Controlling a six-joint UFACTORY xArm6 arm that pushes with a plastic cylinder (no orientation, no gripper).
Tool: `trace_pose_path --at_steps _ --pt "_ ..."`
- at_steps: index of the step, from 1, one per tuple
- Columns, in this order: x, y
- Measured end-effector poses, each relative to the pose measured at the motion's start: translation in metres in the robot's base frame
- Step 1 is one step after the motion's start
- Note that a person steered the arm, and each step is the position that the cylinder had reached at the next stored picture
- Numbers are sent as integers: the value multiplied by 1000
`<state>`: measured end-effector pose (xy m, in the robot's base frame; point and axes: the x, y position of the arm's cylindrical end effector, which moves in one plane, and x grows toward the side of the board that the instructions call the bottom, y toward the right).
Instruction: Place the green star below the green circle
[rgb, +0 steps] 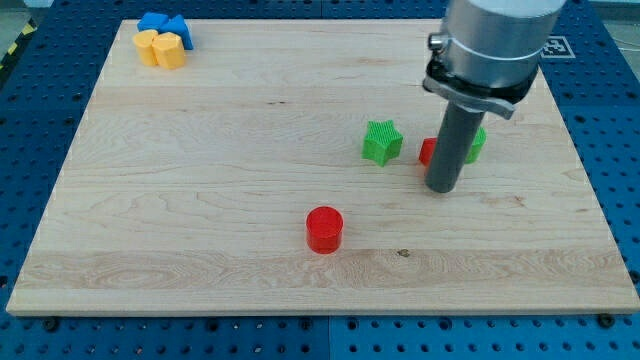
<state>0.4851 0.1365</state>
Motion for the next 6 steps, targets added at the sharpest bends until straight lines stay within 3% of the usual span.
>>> trace_pose_path --at_steps 2,3,4,6 --pt "-23 47" --pt "-14 45" --pt "0 14" --pt "-2 -141"
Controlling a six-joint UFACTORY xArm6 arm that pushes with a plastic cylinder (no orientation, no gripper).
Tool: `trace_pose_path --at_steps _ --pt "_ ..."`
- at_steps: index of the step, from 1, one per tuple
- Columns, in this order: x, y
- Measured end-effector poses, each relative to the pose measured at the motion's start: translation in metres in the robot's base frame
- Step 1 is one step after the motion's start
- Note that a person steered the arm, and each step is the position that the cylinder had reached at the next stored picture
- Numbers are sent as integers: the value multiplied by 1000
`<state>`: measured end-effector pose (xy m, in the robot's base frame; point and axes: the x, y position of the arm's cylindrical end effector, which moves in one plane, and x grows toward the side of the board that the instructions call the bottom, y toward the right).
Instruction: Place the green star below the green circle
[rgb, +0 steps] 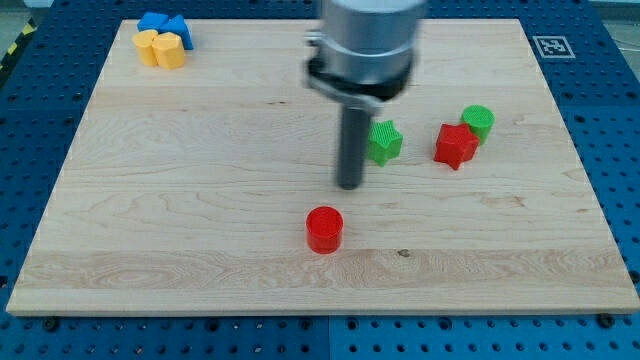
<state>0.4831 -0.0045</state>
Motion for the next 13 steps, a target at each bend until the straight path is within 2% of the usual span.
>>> trace_pose_path --at_steps 1,2,3,5,7,13 --pt "-21 -25" --pt "-50 -14" --pt "-60 11" --pt "-55 58" --pt "-27 54" --pt "-29 147"
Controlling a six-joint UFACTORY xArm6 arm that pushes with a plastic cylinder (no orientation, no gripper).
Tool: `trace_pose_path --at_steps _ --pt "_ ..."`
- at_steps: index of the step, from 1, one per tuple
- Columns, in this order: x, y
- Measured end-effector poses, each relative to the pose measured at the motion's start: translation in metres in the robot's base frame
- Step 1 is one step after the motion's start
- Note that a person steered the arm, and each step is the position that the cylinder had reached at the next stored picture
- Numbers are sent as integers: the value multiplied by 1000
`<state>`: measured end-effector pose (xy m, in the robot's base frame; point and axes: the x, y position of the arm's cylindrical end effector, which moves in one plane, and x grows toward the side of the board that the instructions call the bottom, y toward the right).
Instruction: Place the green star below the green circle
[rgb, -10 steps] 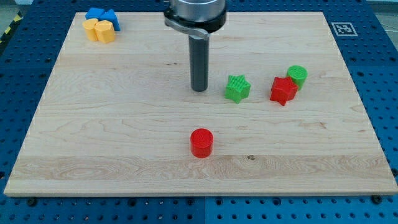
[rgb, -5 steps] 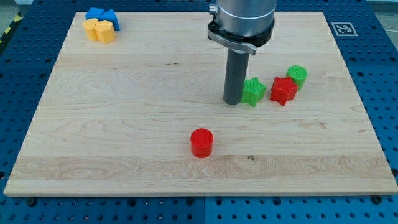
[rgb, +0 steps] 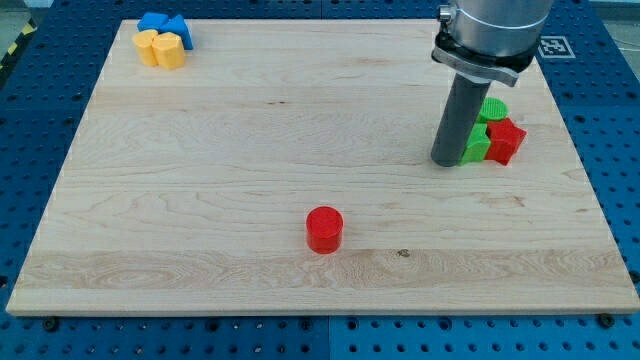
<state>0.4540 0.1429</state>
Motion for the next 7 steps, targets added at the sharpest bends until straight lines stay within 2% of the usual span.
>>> trace_pose_path --at_steps 5,6,7 --pt "-21 8" --pt "-16 -5" --pt "24 -44"
